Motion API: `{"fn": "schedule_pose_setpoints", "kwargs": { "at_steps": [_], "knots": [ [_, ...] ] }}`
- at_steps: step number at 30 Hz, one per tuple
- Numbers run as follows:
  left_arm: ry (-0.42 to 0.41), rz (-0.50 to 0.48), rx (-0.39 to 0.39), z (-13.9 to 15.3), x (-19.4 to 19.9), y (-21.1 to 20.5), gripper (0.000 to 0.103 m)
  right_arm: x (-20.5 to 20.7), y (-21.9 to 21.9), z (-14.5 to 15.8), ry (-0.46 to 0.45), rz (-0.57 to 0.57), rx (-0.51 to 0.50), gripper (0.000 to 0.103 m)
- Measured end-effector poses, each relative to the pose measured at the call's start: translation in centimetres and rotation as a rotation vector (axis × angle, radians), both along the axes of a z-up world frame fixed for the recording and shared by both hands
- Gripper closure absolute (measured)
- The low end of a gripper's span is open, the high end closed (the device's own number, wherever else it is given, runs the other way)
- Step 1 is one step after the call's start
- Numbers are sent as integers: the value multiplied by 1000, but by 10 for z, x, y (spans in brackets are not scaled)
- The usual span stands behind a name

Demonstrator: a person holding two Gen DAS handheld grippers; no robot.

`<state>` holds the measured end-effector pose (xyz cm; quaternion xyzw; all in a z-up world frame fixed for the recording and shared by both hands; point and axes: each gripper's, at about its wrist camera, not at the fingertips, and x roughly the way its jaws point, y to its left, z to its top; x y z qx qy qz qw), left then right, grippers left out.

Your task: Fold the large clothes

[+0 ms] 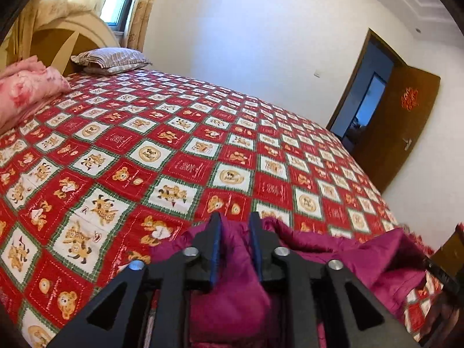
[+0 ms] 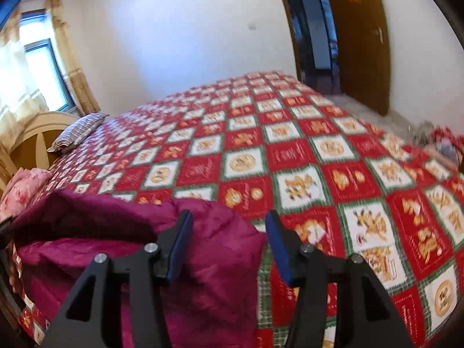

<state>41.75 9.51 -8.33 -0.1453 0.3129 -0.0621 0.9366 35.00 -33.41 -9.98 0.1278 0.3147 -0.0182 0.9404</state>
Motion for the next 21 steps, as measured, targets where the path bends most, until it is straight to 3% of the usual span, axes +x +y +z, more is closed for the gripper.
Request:
{"fn": "schedule_pose_setpoints", "kwargs": {
  "at_steps": [1, 3, 5, 7, 11, 17, 21],
  "knots": [
    [1, 10, 1, 3, 3, 0, 69, -2, 6, 6, -27, 5, -15, 40],
    [-13, 48, -39, 12, 8, 9, 42, -4, 18, 13, -59, 29, -36, 30],
    [-27, 79, -72, 19, 9, 17, 29, -5, 31, 18, -82, 59, -69, 29],
    [-30, 114, -43, 27, 9, 18, 29, -2, 48, 19, -81, 122, -88, 29],
    [-86, 100, 101, 27, -8, -9, 28, 8, 79, 13, -51, 212, -126, 30],
    [-97, 18, 343, -7, -5, -71, 28, 36, 128, -12, 31, 255, -194, 32],
    [-65, 10, 408, -36, 8, -86, 27, 50, 140, -38, 76, 257, -217, 32]
  ]
}}
